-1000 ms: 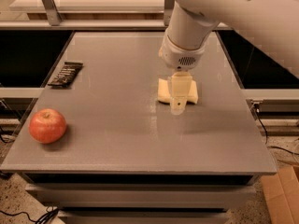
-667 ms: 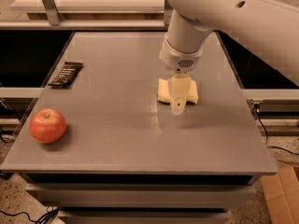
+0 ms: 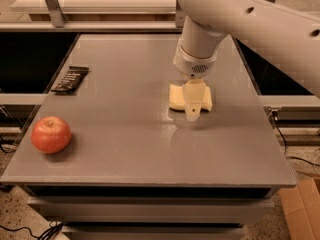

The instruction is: Move sponge near rxbar chocolate

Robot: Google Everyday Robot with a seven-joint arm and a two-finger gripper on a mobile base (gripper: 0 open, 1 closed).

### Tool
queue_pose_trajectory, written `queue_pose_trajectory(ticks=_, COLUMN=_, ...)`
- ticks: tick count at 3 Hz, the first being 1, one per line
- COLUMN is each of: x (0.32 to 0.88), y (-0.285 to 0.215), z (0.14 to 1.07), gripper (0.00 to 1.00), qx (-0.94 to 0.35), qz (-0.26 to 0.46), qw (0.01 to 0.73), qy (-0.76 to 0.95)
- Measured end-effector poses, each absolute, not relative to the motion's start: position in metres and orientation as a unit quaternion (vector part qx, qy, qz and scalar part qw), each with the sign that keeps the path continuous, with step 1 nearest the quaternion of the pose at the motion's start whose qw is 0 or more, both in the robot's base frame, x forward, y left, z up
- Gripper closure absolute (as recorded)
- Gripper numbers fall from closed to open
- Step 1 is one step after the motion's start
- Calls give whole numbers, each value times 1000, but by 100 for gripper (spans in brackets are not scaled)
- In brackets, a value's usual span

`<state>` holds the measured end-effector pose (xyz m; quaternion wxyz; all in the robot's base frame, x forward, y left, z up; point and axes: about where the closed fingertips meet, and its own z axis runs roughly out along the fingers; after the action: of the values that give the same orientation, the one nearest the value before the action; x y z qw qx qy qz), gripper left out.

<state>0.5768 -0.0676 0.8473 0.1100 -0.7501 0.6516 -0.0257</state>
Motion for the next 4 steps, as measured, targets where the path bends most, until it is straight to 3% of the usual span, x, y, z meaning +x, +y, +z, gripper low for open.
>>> queue_pose_trajectory(ticks=1, x=581, y=-72, z=841, gripper=0, qx=-748, qz=-23, qw=105, qy=655)
queue_pose_trajectory(ticks=2, x=581, y=-71, z=841, gripper=18, qx=-749, qz=-23, qw=105, qy=654)
queue_pose_trajectory(ticks=4, x=580, y=-70, z=840, gripper=64, qx=-749, qz=-23, qw=105, qy=654)
